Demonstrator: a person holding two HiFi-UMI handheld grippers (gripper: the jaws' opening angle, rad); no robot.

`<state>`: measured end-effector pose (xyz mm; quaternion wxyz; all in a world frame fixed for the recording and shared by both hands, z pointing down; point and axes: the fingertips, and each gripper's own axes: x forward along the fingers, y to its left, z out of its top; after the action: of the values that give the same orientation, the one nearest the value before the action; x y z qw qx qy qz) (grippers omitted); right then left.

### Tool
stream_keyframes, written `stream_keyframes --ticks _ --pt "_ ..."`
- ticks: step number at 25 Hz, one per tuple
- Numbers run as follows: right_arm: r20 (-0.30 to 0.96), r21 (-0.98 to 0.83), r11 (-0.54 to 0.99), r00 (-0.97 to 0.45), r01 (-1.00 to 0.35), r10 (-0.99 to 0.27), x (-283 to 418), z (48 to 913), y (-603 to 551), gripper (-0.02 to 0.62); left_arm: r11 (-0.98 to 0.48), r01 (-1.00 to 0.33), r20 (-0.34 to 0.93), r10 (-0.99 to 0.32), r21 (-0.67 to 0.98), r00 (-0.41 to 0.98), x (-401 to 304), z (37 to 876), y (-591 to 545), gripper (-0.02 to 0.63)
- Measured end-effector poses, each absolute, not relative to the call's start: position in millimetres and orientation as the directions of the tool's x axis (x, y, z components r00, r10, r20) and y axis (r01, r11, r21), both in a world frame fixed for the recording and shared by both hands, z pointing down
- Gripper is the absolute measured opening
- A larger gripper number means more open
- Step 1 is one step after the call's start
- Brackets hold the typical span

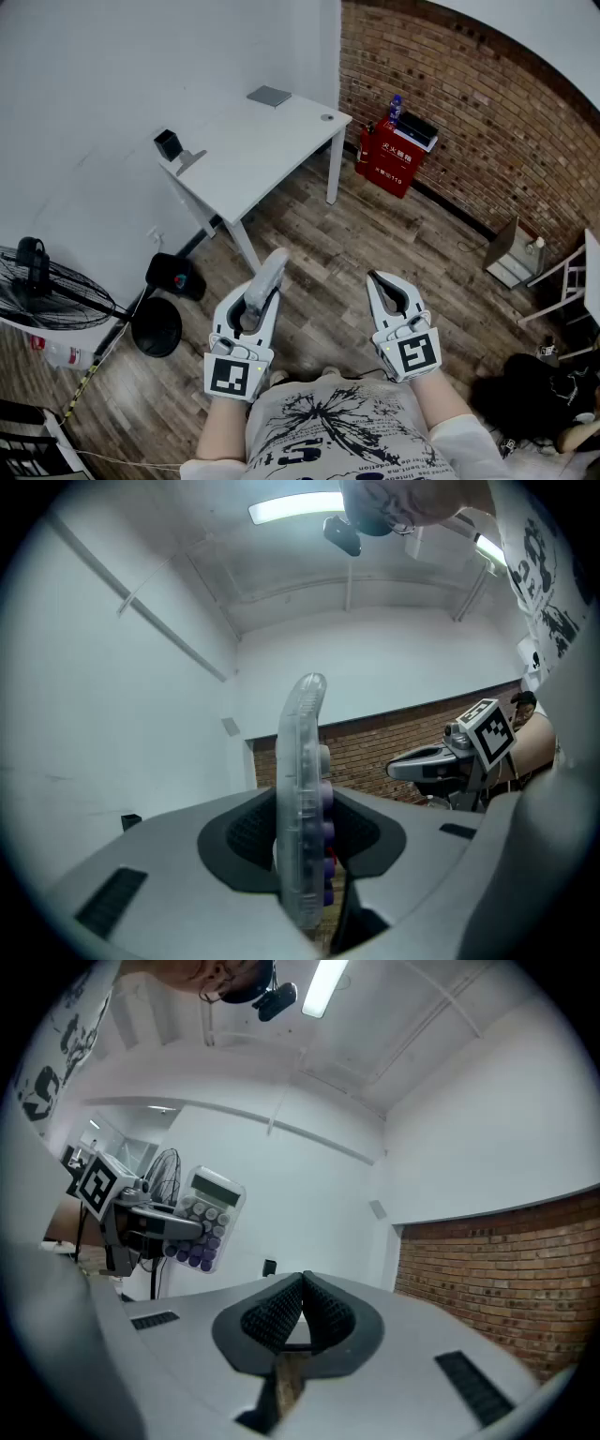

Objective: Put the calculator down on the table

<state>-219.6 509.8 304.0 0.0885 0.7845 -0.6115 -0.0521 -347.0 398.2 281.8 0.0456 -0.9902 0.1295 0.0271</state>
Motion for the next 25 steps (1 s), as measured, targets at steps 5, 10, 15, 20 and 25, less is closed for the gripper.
stream_keyframes --ticks 5,10,15,20,25 --pt "0.038 0.190 -0.234 0.245 -0.954 -0.969 -206 315 511 0.014 -0.965 -0.250 -0.064 -0.246 -0.079 0.967 -332 288 402 0.141" --pt "0.051 0.179 -0.231 0.244 -0.956 -0.969 -193 322 514 0.014 -0.967 -0.246 -0.057 -0.243 -0.059 0.968 -315 294 403 0.140" --pt "0.050 0.173 -0.240 0.252 -0.955 -0.966 -167 319 514 0.014 -0.969 -0.231 -0.002 -0.232 -0.082 0.973 -295 301 399 0.141" --pt "0.075 0.146 -0.240 0.253 -0.960 -0.965 -145 325 503 0.014 -0.972 -0.230 0.021 -0.231 -0.049 0.973 -278 303 386 0.141" --pt "0.109 0.125 -0.228 0.242 -0.966 -0.964 -125 343 464 0.014 -0.973 -0.230 0.057 -0.230 -0.016 0.971 -262 321 353 0.141"
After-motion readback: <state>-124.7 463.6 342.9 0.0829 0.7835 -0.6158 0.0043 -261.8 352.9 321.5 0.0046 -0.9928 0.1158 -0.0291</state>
